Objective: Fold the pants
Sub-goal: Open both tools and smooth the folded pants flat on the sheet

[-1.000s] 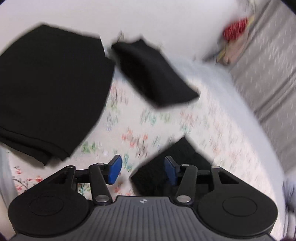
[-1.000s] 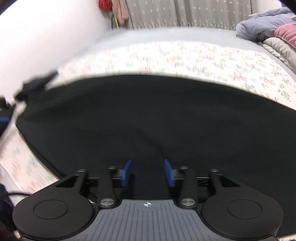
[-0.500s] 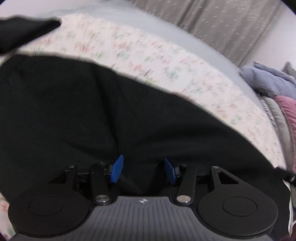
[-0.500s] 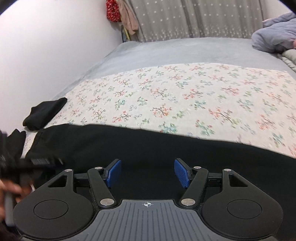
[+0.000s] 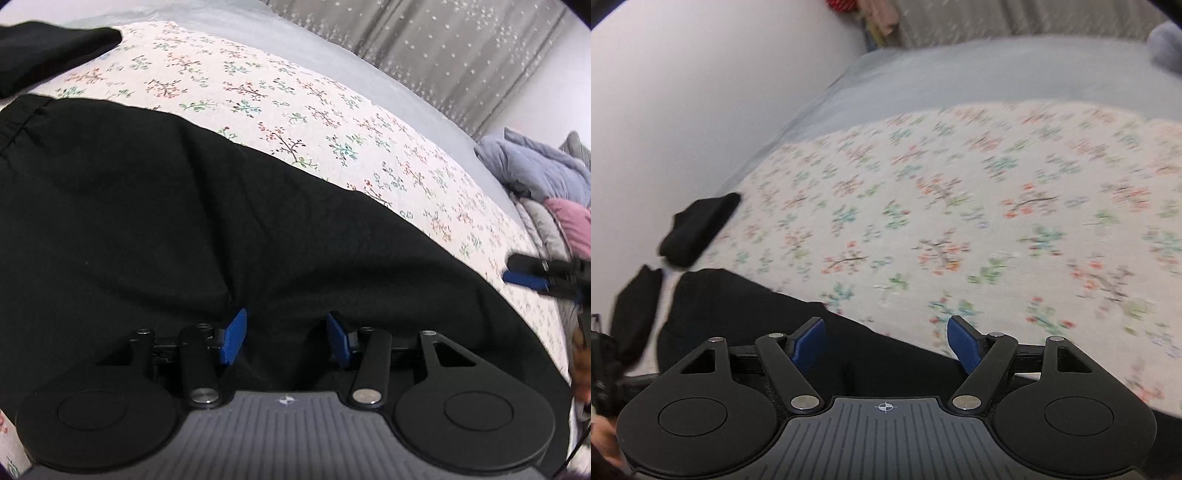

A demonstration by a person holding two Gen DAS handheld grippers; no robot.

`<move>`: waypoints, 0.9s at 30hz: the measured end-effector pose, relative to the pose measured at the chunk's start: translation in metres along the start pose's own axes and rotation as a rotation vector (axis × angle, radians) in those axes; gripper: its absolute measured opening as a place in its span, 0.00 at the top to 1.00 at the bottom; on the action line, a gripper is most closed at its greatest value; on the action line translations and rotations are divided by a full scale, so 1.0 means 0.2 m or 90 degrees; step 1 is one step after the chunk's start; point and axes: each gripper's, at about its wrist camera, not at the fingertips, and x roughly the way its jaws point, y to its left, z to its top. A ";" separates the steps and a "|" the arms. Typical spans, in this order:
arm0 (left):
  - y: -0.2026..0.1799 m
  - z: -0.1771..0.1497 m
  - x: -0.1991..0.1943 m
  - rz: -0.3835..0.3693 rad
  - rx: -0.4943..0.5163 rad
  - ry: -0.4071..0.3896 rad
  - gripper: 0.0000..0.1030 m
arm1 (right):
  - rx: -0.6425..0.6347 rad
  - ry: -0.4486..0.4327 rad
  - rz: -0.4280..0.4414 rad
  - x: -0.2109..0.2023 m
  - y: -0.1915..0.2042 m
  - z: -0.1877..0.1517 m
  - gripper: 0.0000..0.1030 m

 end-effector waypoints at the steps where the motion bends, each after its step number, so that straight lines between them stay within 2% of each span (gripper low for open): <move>1: 0.01 0.01 0.00 0.001 0.004 0.000 0.64 | -0.005 0.011 0.009 0.04 0.00 0.02 0.28; 3: 0.03 0.02 0.00 -0.005 -0.001 0.002 0.63 | -0.017 0.035 0.022 0.14 0.00 0.06 0.27; 9: 0.07 0.01 -0.02 -0.024 -0.012 0.009 0.63 | -0.042 0.108 0.106 0.38 0.07 0.12 0.28; 14: 0.13 0.04 -0.04 -0.055 -0.057 0.028 0.64 | -0.147 0.128 0.157 0.29 0.23 -0.02 0.28; 16: 0.17 0.07 -0.06 -0.073 -0.080 0.034 0.64 | -0.180 0.135 0.159 0.24 0.28 -0.11 0.28; 19: 0.15 0.11 -0.11 -0.093 -0.033 0.011 0.63 | -0.220 0.129 0.147 0.18 0.35 -0.22 0.27; 23: 0.09 0.13 -0.13 -0.143 -0.001 -0.008 0.62 | -0.334 0.118 0.081 0.16 0.49 -0.35 0.27; 25: 0.05 0.13 -0.13 -0.152 0.016 -0.022 0.60 | -0.391 0.110 0.046 0.15 0.55 -0.39 0.26; 27: 0.03 0.12 -0.10 -0.147 0.024 -0.020 0.56 | -0.424 0.107 0.048 0.13 0.60 -0.42 0.25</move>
